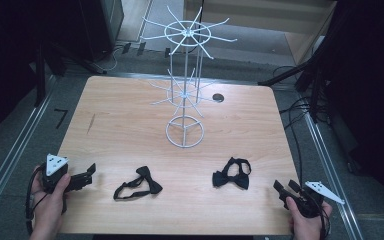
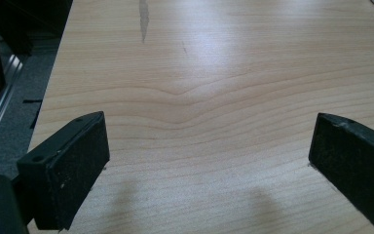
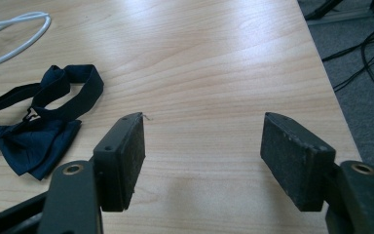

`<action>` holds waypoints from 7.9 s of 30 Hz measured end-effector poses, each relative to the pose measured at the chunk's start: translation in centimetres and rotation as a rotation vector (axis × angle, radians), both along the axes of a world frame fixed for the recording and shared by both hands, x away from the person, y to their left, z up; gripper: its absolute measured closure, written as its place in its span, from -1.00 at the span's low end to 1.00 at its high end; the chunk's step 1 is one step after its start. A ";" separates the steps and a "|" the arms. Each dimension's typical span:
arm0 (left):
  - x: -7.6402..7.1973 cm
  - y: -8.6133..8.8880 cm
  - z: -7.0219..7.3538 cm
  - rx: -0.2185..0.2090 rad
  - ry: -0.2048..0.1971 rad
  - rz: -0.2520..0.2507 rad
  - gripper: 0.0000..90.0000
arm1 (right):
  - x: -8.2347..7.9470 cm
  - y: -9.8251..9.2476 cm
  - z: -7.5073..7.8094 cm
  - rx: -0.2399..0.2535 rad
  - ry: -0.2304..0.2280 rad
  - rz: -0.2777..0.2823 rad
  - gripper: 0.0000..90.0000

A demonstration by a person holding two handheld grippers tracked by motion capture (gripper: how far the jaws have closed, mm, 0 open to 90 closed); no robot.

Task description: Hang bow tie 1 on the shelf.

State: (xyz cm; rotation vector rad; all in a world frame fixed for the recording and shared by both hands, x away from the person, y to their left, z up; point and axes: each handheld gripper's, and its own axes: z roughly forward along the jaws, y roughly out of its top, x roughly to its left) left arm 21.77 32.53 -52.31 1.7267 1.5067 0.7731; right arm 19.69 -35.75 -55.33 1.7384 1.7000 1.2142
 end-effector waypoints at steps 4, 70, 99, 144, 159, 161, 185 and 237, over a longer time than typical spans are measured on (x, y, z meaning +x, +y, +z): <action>0.1 0.0 0.0 -0.007 0.005 0.005 -0.97 | 0.0 0.5 0.3 0.006 -0.021 0.013 -0.16; 0.3 0.8 0.0 -0.086 0.025 -0.016 -0.97 | 6.8 10.7 0.6 -0.102 0.105 0.238 1.00; 0.2 0.9 -0.1 -0.109 0.022 -0.006 -0.97 | 4.8 14.9 7.3 -0.063 -0.247 0.308 1.00; 0.3 1.1 -0.1 -0.119 0.028 -0.017 -0.97 | 6.5 20.3 13.0 -0.005 -0.373 0.386 1.00; 0.3 1.1 -0.1 -0.119 0.030 -0.018 -0.97 | 6.8 20.9 14.6 -0.004 -0.398 0.400 1.00; 0.3 1.1 -0.1 -0.119 0.029 -0.018 -0.97 | 6.9 20.9 15.0 -0.004 -0.400 0.400 1.00; 0.3 1.1 -0.1 -0.124 0.030 -0.018 -0.97 | 8.9 21.4 17.3 0.037 -0.415 0.386 1.00; 0.3 1.0 -0.1 -0.115 0.026 -0.016 -0.97 | 9.2 20.1 12.8 0.045 -0.319 0.347 0.23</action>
